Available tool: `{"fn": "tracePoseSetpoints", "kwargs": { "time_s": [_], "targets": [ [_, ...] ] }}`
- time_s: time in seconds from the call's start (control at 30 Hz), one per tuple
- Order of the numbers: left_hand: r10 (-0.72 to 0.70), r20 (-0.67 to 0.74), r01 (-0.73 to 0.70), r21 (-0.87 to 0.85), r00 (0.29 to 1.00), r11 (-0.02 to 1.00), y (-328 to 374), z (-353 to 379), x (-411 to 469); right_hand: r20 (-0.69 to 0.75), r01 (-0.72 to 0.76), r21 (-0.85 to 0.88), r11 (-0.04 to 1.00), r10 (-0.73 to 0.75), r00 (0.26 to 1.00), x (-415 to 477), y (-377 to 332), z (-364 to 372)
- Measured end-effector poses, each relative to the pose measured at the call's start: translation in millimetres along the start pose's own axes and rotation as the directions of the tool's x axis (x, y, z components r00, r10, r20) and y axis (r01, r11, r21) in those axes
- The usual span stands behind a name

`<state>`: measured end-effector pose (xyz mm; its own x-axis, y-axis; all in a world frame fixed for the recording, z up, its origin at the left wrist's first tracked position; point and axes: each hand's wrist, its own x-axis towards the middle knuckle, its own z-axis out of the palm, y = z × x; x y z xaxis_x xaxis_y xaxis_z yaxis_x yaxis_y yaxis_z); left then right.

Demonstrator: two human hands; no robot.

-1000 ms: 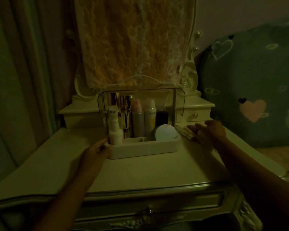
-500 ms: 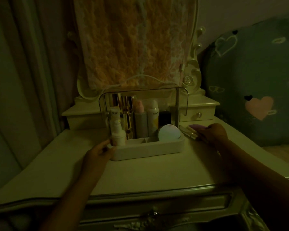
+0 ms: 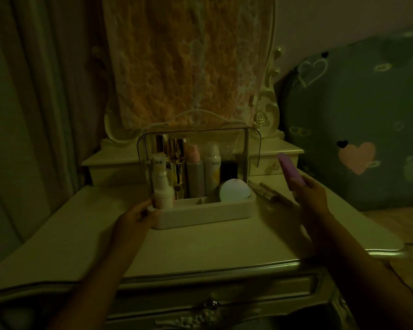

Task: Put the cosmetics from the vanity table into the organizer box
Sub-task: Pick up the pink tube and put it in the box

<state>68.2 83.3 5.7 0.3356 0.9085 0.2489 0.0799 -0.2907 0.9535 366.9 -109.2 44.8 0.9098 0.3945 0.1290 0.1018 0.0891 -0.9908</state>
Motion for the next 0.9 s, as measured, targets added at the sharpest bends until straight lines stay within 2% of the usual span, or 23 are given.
{"fn": "tracePoseSetpoints", "kwargs": {
  "time_s": [0.1, 0.2, 0.27, 0.4, 0.5, 0.63, 0.77, 0.9],
  "targets": [
    [-0.004, 0.005, 0.004, -0.005, 1.0, 1.0, -2, 0, 1, 0.132, -0.106, 0.104, 0.989, 0.092, 0.987, -22, -3, -6],
    [0.013, 0.009, -0.014, 0.022, 1.0, 1.0, -3, -1, 2, 0.265, -0.169, 0.076, 0.983, 0.143, 0.953, -41, -12, -6],
    [0.015, 0.002, -0.015, 0.035, 1.0, 0.999, -3, 0, 2, 0.361, -0.232, 0.111, 0.966, 0.178, 0.916, -58, -16, -2],
    [0.005, 0.001, -0.005, 0.046, 1.0, 0.999, -2, 0, 0, 0.549, -0.322, 0.215, 0.922, 0.159, 0.821, -85, -10, 7],
    [0.023, 0.008, -0.023, 0.047, 1.0, 0.999, 1, 0, -2, 0.511, -0.24, 0.134, 0.961, 0.141, 0.848, -93, -2, 21],
    [0.032, 0.005, -0.032, 0.046, 0.999, 0.998, 2, 0, -3, 0.454, 0.016, -0.034, 0.999, 0.001, 0.891, -95, 6, 43],
    [0.025, 0.009, -0.026, 0.045, 1.0, 0.999, 2, 0, -3, 0.466, 0.214, -0.047, 0.976, -0.168, 0.869, -98, 9, 66],
    [0.027, 0.021, -0.027, 0.021, 0.999, 0.999, 2, 0, -3, 0.524, 0.248, -0.084, 0.965, -0.169, 0.835, -102, 9, 77]
  ]
}}
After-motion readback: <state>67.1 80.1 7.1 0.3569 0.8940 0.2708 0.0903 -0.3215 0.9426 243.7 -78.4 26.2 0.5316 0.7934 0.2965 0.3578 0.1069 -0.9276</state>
